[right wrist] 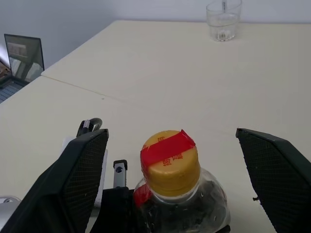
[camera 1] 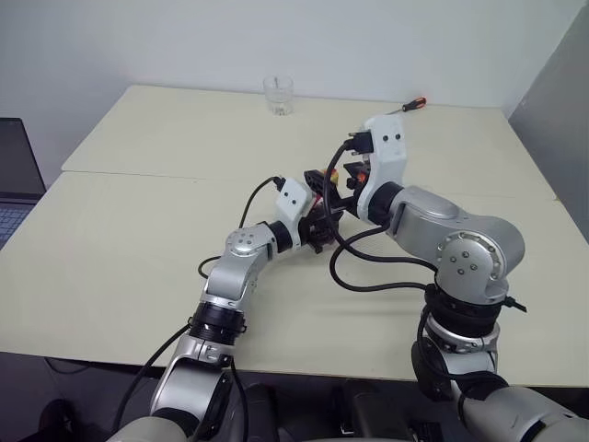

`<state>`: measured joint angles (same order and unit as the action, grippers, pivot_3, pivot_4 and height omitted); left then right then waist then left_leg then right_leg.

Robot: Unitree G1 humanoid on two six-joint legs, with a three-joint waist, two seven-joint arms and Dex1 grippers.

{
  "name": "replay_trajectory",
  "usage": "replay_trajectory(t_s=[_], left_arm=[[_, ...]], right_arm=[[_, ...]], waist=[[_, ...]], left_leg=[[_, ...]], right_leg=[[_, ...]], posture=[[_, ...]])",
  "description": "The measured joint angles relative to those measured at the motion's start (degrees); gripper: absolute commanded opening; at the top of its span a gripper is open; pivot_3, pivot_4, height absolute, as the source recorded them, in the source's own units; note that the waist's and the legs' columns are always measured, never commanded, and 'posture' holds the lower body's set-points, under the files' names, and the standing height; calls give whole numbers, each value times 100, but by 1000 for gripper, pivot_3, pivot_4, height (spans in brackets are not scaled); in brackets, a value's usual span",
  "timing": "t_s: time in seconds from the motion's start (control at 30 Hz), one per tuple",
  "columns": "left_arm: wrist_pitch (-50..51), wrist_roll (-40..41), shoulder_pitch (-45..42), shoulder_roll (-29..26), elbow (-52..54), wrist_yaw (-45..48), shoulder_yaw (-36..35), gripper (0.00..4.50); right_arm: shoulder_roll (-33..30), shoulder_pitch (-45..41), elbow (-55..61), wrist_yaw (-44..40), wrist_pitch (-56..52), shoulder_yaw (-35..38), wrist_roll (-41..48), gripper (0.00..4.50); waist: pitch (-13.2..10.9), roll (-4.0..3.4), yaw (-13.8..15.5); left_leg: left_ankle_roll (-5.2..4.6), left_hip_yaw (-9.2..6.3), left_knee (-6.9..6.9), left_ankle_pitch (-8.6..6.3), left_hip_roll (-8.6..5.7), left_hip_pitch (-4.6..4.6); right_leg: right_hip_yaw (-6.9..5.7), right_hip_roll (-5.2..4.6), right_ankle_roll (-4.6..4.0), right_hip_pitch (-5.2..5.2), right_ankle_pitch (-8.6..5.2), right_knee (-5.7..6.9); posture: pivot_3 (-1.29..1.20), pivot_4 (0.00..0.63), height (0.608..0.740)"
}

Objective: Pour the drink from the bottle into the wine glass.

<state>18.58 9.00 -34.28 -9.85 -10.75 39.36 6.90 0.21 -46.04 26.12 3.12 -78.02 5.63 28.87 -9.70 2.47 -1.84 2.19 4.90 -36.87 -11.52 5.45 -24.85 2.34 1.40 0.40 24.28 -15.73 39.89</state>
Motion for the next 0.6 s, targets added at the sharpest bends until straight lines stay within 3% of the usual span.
replay_trajectory(t_s=[0.07, 0.13, 0.4, 0.6], left_arm=[[2, 0, 1, 3, 37, -3, 0, 951], [9, 0, 16, 4, 83, -9, 0, 947], [22, -2, 20, -2, 118, -31, 0, 933], [26, -2, 20, -21, 118, -40, 0, 918]], right_arm=[[5, -1, -25, -13, 0, 6, -23, 4500], [9, -1, -43, -25, 0, 20, -59, 4113], [34, -17, -143, -156, 10, -2, -61, 1586], [22, -18, -150, -186, 10, 3, -66, 1444]], waist=[[0, 0, 0], [0, 0, 0], [0, 0, -1], [0, -1, -1]], left_leg=[[0, 0, 1, 0, 0, 0], [0, -1, 2, 0, 0, 0], [0, -2, 4, 0, 0, 0], [0, -3, 6, 0, 0, 0]], right_leg=[[0, 0, 0, 0, 0, 0], [1, 0, 0, 0, -1, -1], [0, 0, 1, 1, -2, -3], [1, 0, 1, 1, -3, -6]], posture=[[0, 150, 740], [0, 150, 740], [0, 150, 740], [0, 150, 740]])
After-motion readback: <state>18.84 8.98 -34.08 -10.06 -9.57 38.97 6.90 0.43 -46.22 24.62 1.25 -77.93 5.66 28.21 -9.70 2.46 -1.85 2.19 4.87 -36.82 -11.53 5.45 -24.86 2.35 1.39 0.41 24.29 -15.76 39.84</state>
